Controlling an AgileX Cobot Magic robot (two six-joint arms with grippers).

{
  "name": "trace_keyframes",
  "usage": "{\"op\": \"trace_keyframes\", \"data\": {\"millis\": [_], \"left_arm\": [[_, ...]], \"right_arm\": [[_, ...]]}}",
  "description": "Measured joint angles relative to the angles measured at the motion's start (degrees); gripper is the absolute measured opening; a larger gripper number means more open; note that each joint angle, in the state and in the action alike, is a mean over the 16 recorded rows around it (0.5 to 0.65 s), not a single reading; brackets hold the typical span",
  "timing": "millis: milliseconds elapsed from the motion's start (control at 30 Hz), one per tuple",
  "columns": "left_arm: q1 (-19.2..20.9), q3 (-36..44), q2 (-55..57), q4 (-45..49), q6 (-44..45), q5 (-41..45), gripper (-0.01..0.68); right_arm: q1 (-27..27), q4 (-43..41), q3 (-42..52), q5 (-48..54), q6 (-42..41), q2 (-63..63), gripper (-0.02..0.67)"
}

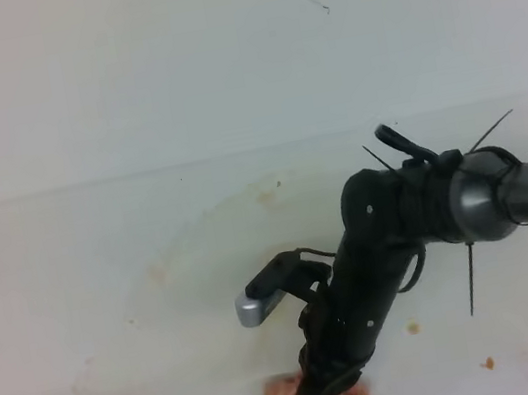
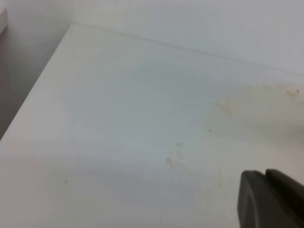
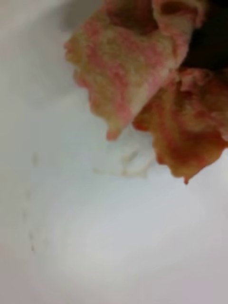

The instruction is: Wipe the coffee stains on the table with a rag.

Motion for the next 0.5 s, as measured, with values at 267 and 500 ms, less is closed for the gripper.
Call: {"op": "trace_keyframes", "data": {"millis": [267, 500], "left_arm": [[0.00, -0.14, 0.09, 0.00, 0.00, 0.06, 0.000], [0.00, -0.14, 0.09, 0.00, 0.00, 0.06, 0.000]], "right_arm": [[-4.17, -11.05, -7.38, -2.53, 8.05, 4.11, 0.045], [-8.94, -12.33, -13.45, -5.21, 7.32, 5.38, 0.045]]}}
